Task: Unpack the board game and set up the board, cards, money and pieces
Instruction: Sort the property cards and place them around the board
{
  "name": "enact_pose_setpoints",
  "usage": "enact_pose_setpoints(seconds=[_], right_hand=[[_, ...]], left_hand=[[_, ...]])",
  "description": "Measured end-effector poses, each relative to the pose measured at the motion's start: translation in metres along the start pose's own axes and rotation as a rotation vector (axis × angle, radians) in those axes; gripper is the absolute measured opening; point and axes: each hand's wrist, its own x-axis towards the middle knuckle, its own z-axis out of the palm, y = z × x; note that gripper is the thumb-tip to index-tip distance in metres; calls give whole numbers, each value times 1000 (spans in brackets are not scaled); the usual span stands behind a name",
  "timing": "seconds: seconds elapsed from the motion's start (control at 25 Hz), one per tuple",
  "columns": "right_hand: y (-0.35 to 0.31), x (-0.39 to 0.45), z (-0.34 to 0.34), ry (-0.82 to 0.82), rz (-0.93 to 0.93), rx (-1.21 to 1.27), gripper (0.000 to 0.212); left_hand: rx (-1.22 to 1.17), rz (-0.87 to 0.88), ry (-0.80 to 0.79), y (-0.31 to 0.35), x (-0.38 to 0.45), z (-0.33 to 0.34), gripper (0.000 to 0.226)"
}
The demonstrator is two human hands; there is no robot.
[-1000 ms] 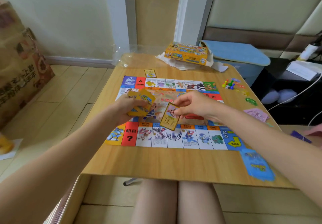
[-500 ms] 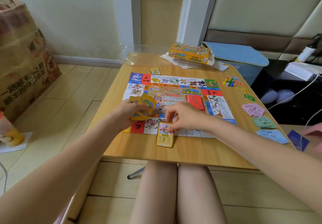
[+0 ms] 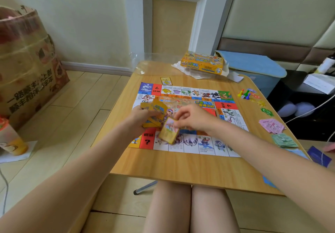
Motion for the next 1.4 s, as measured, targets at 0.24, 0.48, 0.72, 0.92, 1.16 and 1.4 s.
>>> enact_pose_setpoints(seconds=[0.24,0.48,0.72,0.92,1.16,1.4], right_hand=[[-15,74,4,221,158,525,27],[-27,129,37,353,-12,155,23],[-24,136,28,253,-82,267,11],[-23,149,21,327,-63,410,16],[-30,166,2,452,-89,451,25],[-25,166,3,444,-88,414,27]], left_hand=[[-108,110,265,38,29,-40,10],[-92,90,360,50,48,-56,16],[-57,32,345,48,65,-54,28],[-68,50,350,48,72,-58,25],[-67,98,376,53,74,-63,21],[-56,70,383,50,77,-64,37]])
